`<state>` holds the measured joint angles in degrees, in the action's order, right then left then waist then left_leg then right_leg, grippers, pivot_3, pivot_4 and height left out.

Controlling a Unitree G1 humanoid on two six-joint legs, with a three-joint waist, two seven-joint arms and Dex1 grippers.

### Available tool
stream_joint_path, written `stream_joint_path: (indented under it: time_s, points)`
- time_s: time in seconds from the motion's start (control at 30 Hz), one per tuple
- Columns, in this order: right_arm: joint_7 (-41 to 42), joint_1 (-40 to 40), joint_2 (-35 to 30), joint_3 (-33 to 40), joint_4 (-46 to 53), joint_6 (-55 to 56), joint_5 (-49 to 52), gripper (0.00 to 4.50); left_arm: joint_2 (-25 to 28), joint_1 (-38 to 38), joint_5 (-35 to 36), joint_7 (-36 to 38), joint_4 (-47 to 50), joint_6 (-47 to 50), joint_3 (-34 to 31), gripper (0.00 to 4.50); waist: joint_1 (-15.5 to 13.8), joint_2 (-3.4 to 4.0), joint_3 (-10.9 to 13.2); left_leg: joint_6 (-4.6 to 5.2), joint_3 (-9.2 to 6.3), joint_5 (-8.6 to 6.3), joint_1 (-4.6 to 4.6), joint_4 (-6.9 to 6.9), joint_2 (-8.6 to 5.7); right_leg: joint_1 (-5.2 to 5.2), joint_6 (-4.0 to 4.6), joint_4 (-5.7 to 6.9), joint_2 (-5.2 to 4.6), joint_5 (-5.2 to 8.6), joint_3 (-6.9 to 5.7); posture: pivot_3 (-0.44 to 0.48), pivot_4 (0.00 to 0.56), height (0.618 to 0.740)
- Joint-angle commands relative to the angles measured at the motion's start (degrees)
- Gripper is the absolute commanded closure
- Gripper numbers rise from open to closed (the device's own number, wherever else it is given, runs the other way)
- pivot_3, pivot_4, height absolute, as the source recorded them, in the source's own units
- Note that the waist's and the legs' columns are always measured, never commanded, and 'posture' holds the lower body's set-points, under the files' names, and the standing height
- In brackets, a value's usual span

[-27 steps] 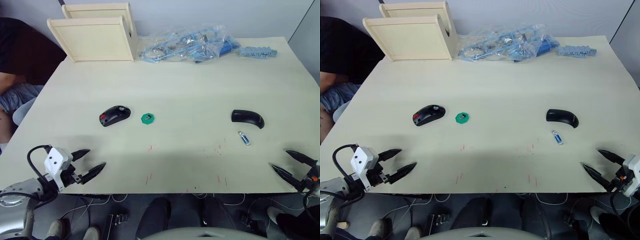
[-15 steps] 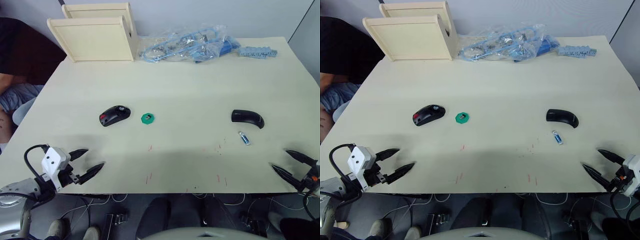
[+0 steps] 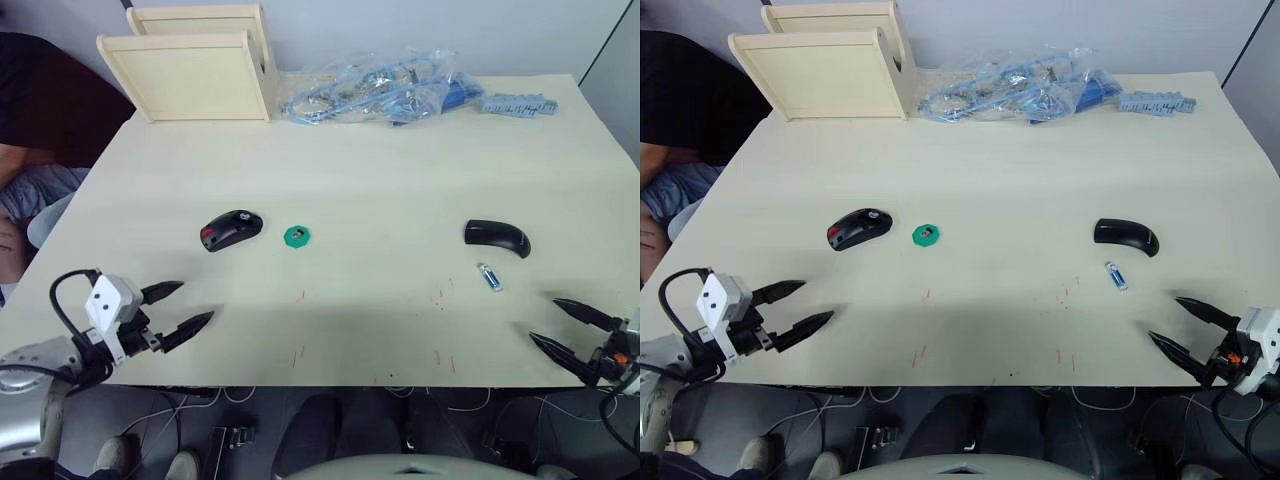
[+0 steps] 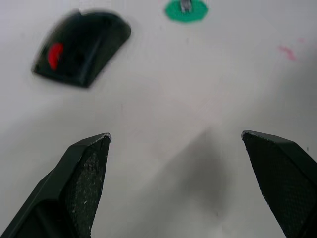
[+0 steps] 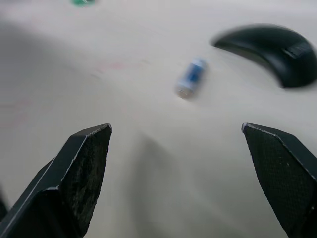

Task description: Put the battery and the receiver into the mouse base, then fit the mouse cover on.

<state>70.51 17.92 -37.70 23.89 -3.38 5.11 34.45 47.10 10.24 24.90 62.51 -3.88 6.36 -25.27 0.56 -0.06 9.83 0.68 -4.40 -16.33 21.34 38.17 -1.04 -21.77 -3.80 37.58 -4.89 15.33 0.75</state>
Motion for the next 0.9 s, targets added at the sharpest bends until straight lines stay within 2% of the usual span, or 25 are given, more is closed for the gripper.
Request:
stream_joint_path:
  time_s: [0.03, 0.37, 0.7, 0.9]
  points:
    - [3.51, 0.46, 0.68, 0.27, 4.59, -0.62, 4.09, 0.08, 1.79, -3.81, 0.15, 0.74, -2.93, 0.11, -0.09, 0.0, 0.04, -0.02, 0.01, 0.0, 0.03, 0.0, -0.01, 0.0, -0.01, 0.0, -0.01, 0.0, 0.02, 0.0, -0.02, 0.0, 0.15, 0.74]
    - [6.67, 0.4, 2.81, -0.88, 11.77, -1.54, 7.91, 0.08, 4.04, -17.55, -2.96, 5.09, -15.95, -3.23, 4.6, 0.0, 0.02, -0.14, 0.09, 0.0, -0.03, -0.01, 0.0, -0.01, 0.0, -0.02, -0.05, 0.01, 0.28, -0.03, -0.07, 0.0, 0.15, 0.74]
    - [6.74, -1.11, 4.03, -1.12, 11.3, -0.29, 6.7, 0.08, 6.25, -39.15, -8.37, 14.52, -40.38, -10.47, 11.71, 0.0, 0.14, -0.37, 0.23, 0.0, -0.07, 0.0, 0.01, 0.02, -0.28, -0.03, -0.07, 0.11, 0.36, -0.04, -0.15, 0.0, 0.15, 0.74]
    - [7.23, -2.08, 4.19, -1.08, 11.42, -0.49, 7.08, 0.08, 5.51, -51.04, -14.14, 16.88, -55.19, -16.86, 16.27, 0.0, 0.29, -0.49, 0.3, 0.0, -0.06, 0.0, 0.01, 0.04, -0.31, -0.07, -0.08, 0.18, 0.42, -0.04, -0.14, 0.0, 0.15, 0.74]
